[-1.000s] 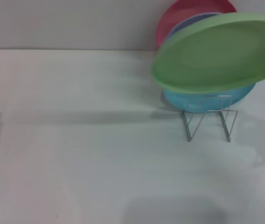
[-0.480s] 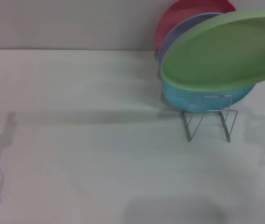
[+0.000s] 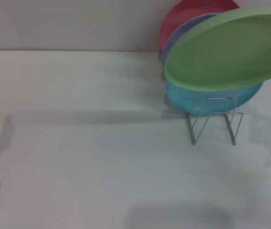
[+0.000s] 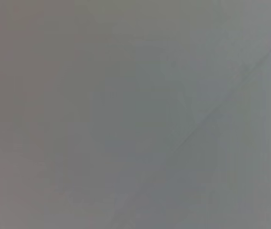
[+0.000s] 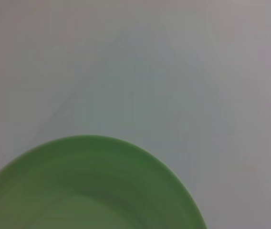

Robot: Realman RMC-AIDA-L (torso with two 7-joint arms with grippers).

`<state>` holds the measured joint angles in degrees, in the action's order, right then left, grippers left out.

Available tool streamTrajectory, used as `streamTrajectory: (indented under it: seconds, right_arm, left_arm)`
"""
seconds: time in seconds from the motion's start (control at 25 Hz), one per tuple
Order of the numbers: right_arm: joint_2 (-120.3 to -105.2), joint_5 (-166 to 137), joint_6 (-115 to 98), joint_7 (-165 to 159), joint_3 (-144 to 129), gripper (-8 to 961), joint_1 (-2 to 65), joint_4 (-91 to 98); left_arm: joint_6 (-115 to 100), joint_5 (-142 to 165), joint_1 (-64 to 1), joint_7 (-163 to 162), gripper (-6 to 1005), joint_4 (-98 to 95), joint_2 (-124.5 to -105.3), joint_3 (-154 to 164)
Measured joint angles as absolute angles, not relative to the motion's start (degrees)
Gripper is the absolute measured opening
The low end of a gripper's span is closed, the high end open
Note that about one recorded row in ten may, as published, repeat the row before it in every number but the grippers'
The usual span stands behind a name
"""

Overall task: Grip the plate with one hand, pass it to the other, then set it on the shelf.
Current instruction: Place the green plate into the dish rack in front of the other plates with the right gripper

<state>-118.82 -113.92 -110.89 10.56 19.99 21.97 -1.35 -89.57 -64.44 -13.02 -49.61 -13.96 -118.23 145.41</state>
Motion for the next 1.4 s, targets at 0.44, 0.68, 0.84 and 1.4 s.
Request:
streamTrajectory:
  seconds: [0.44,0.68,0.84,1.4]
  right_arm:
    - [-118.77,-113.9,-110.5,2.8,20.4,16,21.3,5.7]
    - [-118.51,-113.8,-110.1,2.5,21.1,16,20.7,7.4]
    - [-118.42,-113.8,-109.8,2.5,21.1,16,21.0,8.1]
    - [-118.60,-114.3,-106.8,2.8,20.5,15,22.0,8.8]
  left_arm:
    - [-87.9,-64.4,-13.9,-49.8,784,-14.1,-118.36,145.6]
    - [-87.9,-64.4,-14.0,-49.9,784,-14.5,-118.49,145.9]
    - [-87.9,-64.1,-14.1,-49.9,784,-14.7,-118.54,145.9]
    - [-88.6,-62.9,-13.6,-50.5,784,-14.8,-118.52,146.4]
